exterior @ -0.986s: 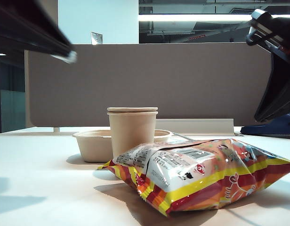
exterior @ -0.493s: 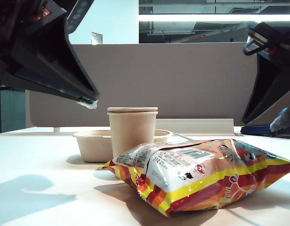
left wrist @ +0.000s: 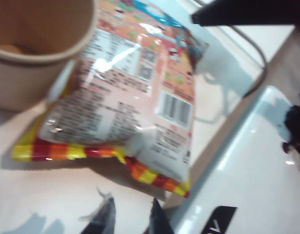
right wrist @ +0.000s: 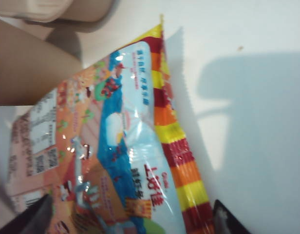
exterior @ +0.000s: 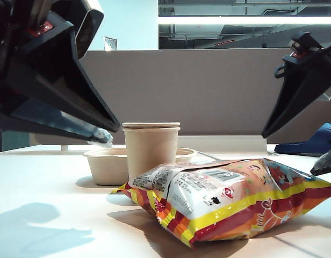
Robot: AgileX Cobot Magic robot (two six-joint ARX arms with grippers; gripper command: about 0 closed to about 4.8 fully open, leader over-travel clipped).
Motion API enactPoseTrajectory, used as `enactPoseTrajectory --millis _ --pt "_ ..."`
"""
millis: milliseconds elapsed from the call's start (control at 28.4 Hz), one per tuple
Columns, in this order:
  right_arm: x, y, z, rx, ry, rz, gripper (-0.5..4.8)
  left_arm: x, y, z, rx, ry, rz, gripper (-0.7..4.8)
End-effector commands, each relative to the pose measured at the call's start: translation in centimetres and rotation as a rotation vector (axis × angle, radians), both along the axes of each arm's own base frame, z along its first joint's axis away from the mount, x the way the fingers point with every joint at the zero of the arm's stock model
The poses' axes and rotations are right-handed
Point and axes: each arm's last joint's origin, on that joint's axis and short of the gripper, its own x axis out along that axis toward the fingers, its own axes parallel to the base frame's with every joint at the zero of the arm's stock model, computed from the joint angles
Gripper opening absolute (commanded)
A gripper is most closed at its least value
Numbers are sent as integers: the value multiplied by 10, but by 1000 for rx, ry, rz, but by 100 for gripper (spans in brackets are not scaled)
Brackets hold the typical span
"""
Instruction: Pick up a bag of chips and put them in the box.
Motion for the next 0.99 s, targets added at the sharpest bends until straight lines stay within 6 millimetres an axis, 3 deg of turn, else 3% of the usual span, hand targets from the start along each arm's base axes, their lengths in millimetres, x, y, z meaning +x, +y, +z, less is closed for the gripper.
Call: enactPoseTrajectory --millis 35,246,458,704,986 --pt "6 0 -1 50 -8 45 465 -1 -1 -3 -62 -2 -17 94" --pt "17 4 -16 89 38 99 474 -1 -1 -6 -85 -14 -31 97" --pt "25 8 -31 122 86 138 474 -1 -1 -6 -87 -17 -36 224" --pt "29 9 -38 122 104 148 469 0 -3 -13 -60 5 -34 242" --pt "29 9 -39 117 101 155 364 2 -4 -13 -67 -3 -33 242"
